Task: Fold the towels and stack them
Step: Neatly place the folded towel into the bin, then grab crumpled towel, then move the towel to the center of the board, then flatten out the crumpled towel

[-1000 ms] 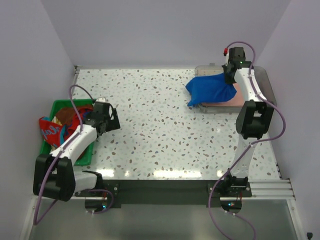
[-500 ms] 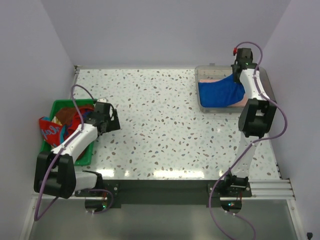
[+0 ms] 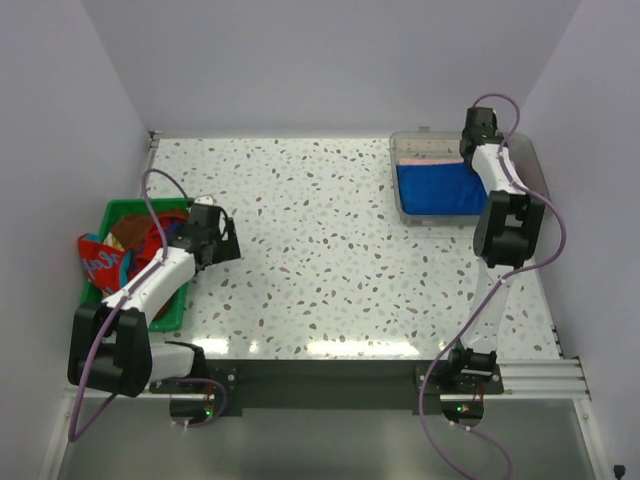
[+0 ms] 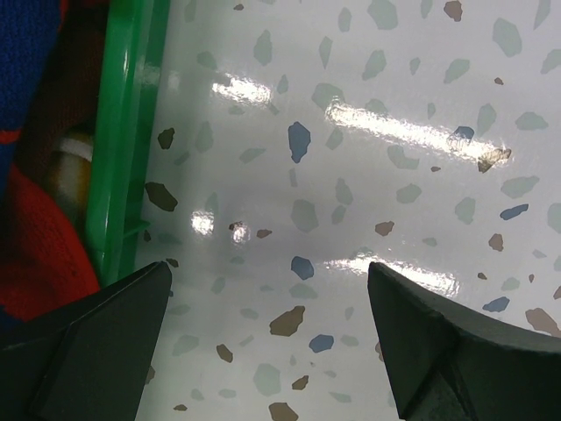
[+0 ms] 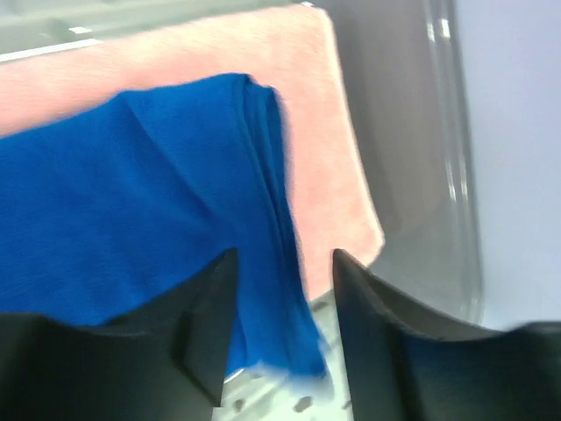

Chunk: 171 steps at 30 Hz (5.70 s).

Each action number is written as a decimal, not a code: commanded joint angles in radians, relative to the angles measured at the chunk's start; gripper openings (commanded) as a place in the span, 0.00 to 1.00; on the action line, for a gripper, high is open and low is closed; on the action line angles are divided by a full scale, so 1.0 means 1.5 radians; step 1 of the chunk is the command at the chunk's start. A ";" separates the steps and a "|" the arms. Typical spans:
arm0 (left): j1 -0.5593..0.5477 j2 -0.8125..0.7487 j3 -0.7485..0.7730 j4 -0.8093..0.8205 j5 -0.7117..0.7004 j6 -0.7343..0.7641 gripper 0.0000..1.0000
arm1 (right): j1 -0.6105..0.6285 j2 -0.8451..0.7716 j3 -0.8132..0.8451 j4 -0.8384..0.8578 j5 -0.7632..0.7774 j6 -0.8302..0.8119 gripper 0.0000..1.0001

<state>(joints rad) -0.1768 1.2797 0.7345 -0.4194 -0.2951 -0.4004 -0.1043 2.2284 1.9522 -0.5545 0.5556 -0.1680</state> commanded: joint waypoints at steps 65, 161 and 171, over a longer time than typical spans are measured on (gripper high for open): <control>0.124 0.077 0.694 -0.261 0.048 -0.070 0.00 | 0.438 -0.621 -0.483 -0.156 -0.280 0.328 0.99; -0.276 0.322 0.342 0.001 -0.021 -0.019 0.83 | 0.384 -0.416 -0.431 -0.065 -0.387 0.219 0.47; -0.218 0.292 0.288 0.035 0.034 -0.041 0.79 | 0.394 -0.222 -0.268 -0.003 -0.502 0.180 0.32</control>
<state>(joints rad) -0.5186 1.7550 1.1946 -0.4282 -0.2790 -0.4679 0.4744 1.8381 1.4826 -0.5976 -0.1059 0.1379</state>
